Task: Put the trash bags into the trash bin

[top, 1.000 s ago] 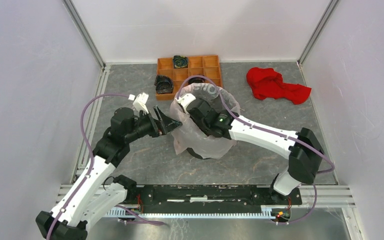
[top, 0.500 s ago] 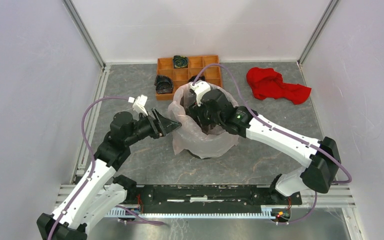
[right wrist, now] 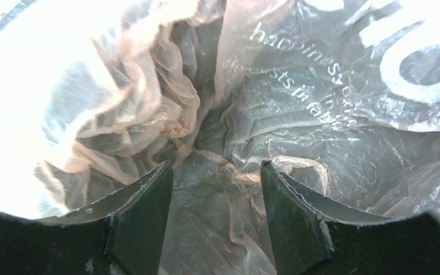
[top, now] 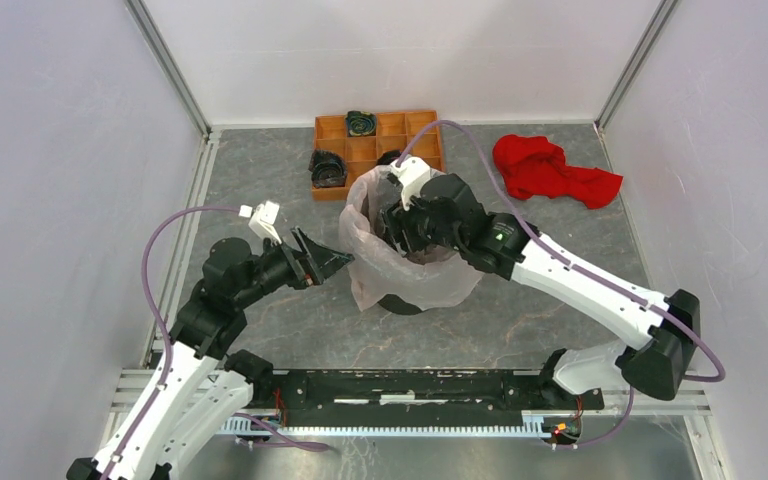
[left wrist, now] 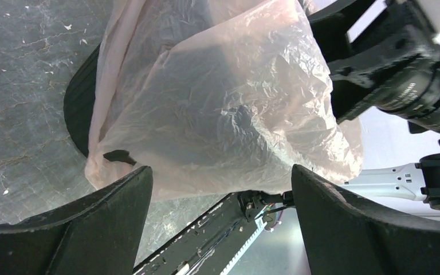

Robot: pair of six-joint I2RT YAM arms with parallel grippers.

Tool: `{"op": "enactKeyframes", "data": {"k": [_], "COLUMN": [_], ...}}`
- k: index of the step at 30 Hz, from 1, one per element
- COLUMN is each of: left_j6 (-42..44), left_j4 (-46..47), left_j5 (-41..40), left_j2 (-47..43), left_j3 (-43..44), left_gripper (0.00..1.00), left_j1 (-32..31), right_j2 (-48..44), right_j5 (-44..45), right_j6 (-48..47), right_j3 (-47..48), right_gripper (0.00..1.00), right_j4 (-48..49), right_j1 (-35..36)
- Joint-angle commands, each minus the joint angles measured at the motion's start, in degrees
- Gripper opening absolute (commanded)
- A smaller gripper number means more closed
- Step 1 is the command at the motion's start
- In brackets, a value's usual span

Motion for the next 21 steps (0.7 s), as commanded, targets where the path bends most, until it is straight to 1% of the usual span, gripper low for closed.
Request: {"op": "enactKeyframes", "data": {"k": [1,3,5,6,7,9,11,15,17,21], "left_j6": [2.7,2.6,2.2,2.1,2.2,2.8,4.4,5.7,5.6,4.9], "left_j4": [-1.1,-0.8,-1.6,-2.7,-3.3,-5.5,-9.9,-20.3,-22.8,-24.4], "left_j5": [0.0,0.0,-1.3,-2.1,-2.6,-4.8,-10.5,-26.3,-30.1,-33.1], "left_j2": [0.7,0.7,0.9,1.1,1.1,0.2,-2.2,-6.5,-8.6,-12.0], "left_j3": [1.8,1.0,0.1,-0.1,-0.2,0.9,3.4,9.5,11.2,13.0], "left_gripper": [0.96,0.95,0.88,0.82,0.79,0.78,0.82,0.94,0.96,0.96], "left_j1": [0.0,0.0,0.0,0.0,0.0,0.0,0.0,0.0,0.0,0.0], "right_j2": [-2.3,-2.2,-1.0,-0.1,0.7,1.9,3.1,6.4,8.6,11.4], "right_j5": [-3.6,-4.9,-5.7,-5.7,-5.8,-5.8,-5.4,-5.7,-8.5,-12.1], "right_j6": [-0.2,-0.1,0.3,0.4,0.4,0.5,0.5,0.8,0.7,1.0], "right_j3": [3.3,3.0,3.3,3.7,4.2,4.7,4.7,4.9,6.4,8.4], "right_gripper": [0.64,0.64,0.64,0.64,0.63,0.63,0.62,0.60,0.59,0.58], "right_j4": [1.0,1.7,1.8,1.5,1.4,1.9,2.7,5.4,6.2,11.7], "right_j1": [-0.1,0.0,0.2,0.7,1.4,2.8,3.8,4.5,4.8,5.9]}}
